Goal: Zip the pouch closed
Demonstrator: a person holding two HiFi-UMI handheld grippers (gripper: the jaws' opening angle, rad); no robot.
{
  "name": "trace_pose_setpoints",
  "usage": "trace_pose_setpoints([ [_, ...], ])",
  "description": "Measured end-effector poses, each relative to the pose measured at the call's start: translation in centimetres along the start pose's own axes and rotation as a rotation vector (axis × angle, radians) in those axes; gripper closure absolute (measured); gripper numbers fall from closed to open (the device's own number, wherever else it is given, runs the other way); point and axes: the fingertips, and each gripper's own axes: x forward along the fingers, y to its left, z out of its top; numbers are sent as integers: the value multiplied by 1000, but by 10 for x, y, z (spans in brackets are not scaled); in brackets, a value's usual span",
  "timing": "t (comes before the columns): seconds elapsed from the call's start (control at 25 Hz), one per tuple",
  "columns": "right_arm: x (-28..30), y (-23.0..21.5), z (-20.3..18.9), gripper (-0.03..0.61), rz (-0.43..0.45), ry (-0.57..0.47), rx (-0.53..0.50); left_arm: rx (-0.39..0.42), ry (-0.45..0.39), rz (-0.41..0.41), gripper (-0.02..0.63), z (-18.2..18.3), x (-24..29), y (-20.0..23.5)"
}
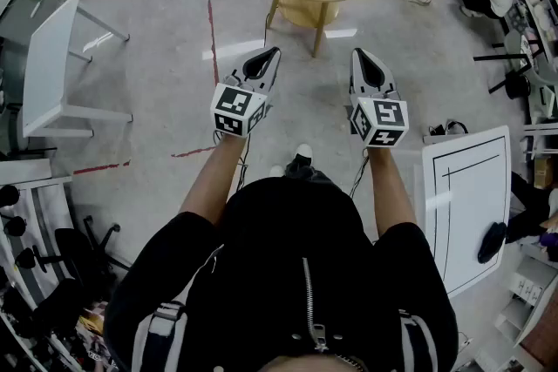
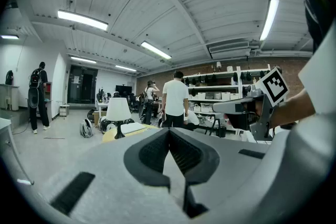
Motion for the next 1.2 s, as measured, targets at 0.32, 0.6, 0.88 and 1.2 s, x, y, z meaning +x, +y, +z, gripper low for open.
trace_pose_setpoints([
  [0.32, 15, -14, -9, 574, 56, 21, 8, -8, 9, 25, 609, 2, 25, -3],
  [0.6, 36, -39, -10, 574, 112, 20, -6, -25, 20, 72, 609, 2, 52, 0],
  [0.88, 53, -62, -6, 574, 135, 18, 3, -24, 25, 85, 609, 8, 83, 2],
  [1.2, 83, -87, -2, 574, 124, 26, 16, -27, 22, 71, 609, 17, 125, 19],
])
